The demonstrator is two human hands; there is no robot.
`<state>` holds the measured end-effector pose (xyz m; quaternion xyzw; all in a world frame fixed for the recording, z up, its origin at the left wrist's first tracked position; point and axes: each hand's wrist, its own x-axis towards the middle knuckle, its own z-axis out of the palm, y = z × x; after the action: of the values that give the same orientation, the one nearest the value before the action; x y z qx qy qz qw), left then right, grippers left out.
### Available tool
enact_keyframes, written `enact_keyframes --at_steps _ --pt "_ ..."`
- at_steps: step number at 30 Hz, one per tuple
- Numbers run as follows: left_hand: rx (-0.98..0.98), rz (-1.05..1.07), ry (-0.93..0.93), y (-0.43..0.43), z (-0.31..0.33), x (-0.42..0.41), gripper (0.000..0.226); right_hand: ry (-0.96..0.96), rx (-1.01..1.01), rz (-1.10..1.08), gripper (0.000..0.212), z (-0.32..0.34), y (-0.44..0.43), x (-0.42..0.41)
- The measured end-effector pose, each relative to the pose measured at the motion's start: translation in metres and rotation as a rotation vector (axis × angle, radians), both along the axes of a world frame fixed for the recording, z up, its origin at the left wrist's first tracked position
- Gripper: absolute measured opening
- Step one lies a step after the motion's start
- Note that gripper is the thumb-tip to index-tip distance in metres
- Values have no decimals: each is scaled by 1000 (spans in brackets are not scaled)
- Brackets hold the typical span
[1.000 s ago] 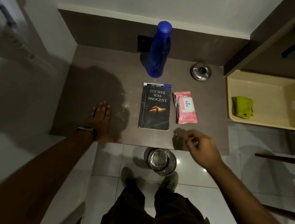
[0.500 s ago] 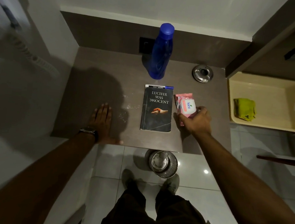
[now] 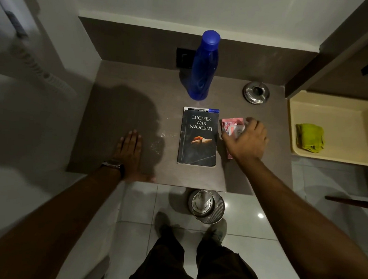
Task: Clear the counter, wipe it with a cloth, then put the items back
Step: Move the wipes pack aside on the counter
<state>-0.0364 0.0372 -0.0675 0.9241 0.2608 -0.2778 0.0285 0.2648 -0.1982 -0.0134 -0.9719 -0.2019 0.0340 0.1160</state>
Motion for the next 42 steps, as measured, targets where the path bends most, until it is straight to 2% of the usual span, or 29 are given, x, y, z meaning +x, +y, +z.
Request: enact_keyframes --at_steps 5,11,13,19,23,27,32,34,39,42 --pt "-59 10 8 5 -2 1 166 28 63 -56 86 11 28 7" --pt "-42 0 0 5 -4 -1 164 248 27 -202 103 -6 4 -2" --pt "-41 -7 -6 5 -3 -1 163 268 12 -211 104 -10 -1 -5" --pt "-57 -13 3 6 1 0 161 306 89 -217 90 -11 -8 -5" --pt "-109 14 -22 6 7 0 162 271 229 -192 86 6 2 -13" --pt "-92 55 -85 0 12 -1 158 290 369 -92 84 27 52 -53" --pt "-112 49 -100 5 19 -5 164 599 444 11 71 44 158 -123" --pt "-76 36 -110 2 15 -5 163 662 471 18 69 44 198 -141" --pt "-49 16 -124 3 6 -3 161 675 487 2 71 33 286 -154" --pt "-59 -2 -60 6 3 -4 164 646 472 -31 77 23 328 -148"
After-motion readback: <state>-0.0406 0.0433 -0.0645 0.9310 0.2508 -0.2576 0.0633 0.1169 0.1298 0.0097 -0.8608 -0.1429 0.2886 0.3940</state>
